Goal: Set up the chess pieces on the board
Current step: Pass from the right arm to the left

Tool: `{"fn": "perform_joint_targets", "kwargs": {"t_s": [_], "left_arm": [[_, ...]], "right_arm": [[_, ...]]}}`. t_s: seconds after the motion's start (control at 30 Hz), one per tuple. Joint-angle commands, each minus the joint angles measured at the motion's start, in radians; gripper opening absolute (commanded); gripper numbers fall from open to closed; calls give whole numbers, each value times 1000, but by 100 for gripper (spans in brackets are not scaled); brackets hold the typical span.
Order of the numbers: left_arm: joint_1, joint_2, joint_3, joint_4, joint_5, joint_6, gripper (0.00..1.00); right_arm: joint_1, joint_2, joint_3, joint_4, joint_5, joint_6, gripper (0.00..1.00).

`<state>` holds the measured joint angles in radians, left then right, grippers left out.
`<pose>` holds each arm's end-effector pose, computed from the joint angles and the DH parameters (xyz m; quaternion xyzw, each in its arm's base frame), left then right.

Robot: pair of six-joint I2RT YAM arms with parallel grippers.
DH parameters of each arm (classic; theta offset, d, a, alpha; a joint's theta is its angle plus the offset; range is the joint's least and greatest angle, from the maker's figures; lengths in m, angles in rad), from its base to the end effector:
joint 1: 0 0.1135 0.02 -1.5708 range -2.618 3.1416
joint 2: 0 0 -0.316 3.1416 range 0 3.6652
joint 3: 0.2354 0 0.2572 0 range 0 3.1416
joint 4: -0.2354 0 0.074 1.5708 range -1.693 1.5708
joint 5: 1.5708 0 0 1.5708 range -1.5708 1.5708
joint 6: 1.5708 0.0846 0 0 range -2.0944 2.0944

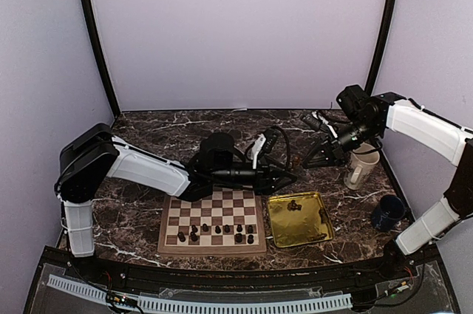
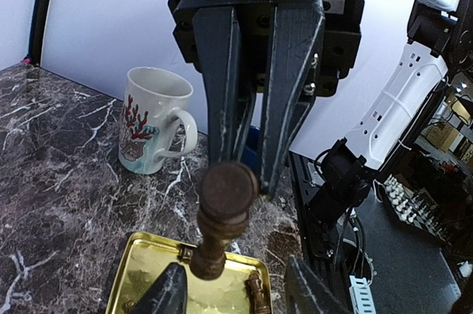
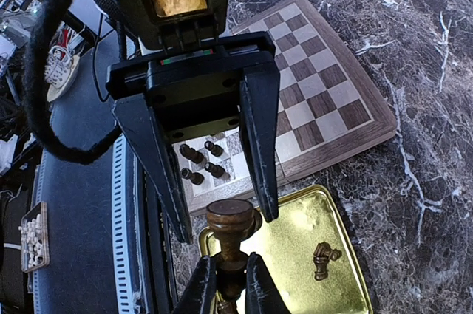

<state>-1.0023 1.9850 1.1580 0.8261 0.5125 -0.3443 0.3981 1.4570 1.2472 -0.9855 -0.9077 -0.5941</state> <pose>0.2387 -0.4508 0.2592 0.3906 0.5897 -0.5665 0.4227 0.2391 0.1729 0.3167 -0.4923 0.7376 0.4122 0.2091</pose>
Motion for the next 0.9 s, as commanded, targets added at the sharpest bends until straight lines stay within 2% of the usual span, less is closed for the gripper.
{"fn": "perform_joint_targets", "kwargs": {"t_s": [0.0,0.47,0.63,0.87], "left_arm": [[-1,16,70,68,67,13,45],[-1,54,142,-13,119,51,14],[-1,55,159,-71,135,68,9],[-1,47,152,-156,157,64,7]], "right_arm": [[-4,-4,15,-16,-30,-6,13],[-5,2,1,-6,-21,-3,13],[-5,6,11,-11,-21,-5,13],[-18,-8,16,-10,32,-10,13]]}}
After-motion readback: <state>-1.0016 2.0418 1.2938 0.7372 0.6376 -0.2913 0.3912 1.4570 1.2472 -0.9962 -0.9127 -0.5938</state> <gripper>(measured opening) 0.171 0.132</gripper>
